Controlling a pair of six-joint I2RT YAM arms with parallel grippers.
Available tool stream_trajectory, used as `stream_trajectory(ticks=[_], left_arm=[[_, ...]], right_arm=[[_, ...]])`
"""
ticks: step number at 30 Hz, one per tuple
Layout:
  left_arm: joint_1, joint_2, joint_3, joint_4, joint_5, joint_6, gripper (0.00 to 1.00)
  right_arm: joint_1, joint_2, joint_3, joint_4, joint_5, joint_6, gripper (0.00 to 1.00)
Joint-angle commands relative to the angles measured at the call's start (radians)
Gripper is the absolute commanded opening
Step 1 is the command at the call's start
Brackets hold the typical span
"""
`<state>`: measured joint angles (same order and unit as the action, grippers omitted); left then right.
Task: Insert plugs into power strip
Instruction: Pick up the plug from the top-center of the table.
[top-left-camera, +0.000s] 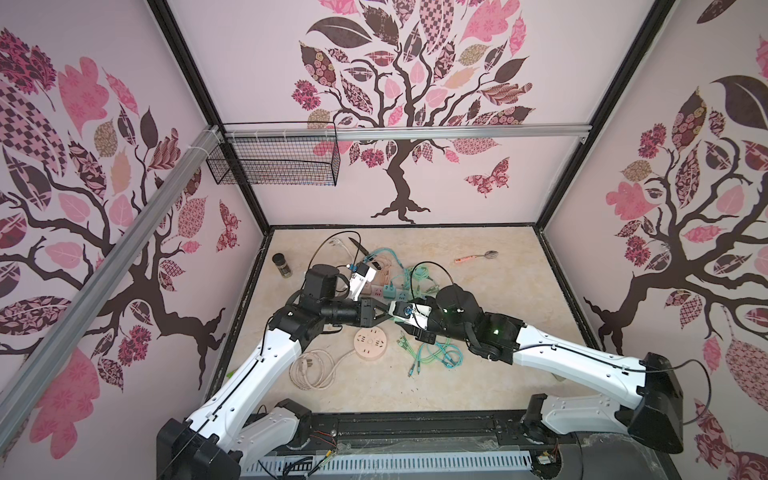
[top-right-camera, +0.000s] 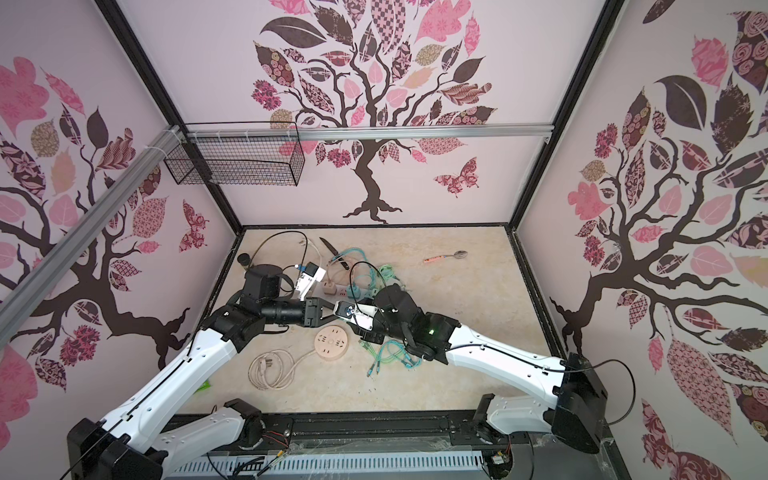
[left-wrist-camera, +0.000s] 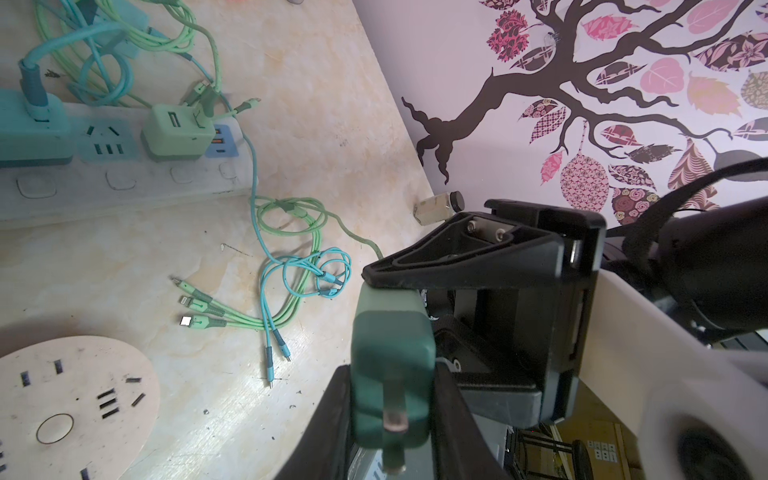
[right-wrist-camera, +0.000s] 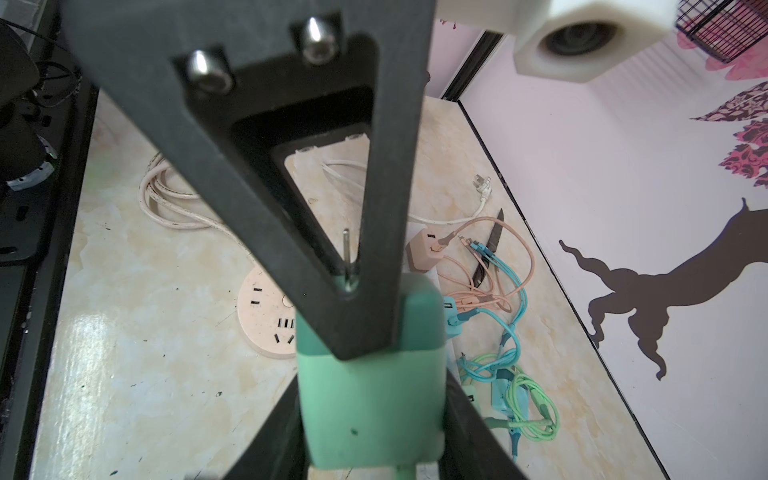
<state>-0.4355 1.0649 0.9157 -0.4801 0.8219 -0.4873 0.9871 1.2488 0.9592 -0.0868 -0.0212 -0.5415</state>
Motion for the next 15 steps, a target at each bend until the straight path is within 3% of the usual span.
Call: stream_trajectory(ticks=[1, 9, 12, 15], left_arm=[[-0.005, -0.002, 0.045, 0.015, 0.015, -0.012, 0.12], [-0.004, -0.006, 0.047, 0.061, -0.050, -0.039, 0.04], [-0.005, -0.011, 0.049, 0.092, -0.080, -0.049, 0.00], [-0.005, -0.019, 0.051, 0.131, -0.112, -0.062, 0.00]], right_arm=[[0.013, -0.005, 0.031, 0.038, 0.029, 0.001, 0.48], [0.013, -0.132, -0.008, 0.025, 0.057, 0.146, 0.61], [0.009, -0.183, -0.009, -0.008, 0.067, 0.253, 0.65], [-0.015, -0.247, -0.038, -0.004, -0.009, 0.408, 0.69]])
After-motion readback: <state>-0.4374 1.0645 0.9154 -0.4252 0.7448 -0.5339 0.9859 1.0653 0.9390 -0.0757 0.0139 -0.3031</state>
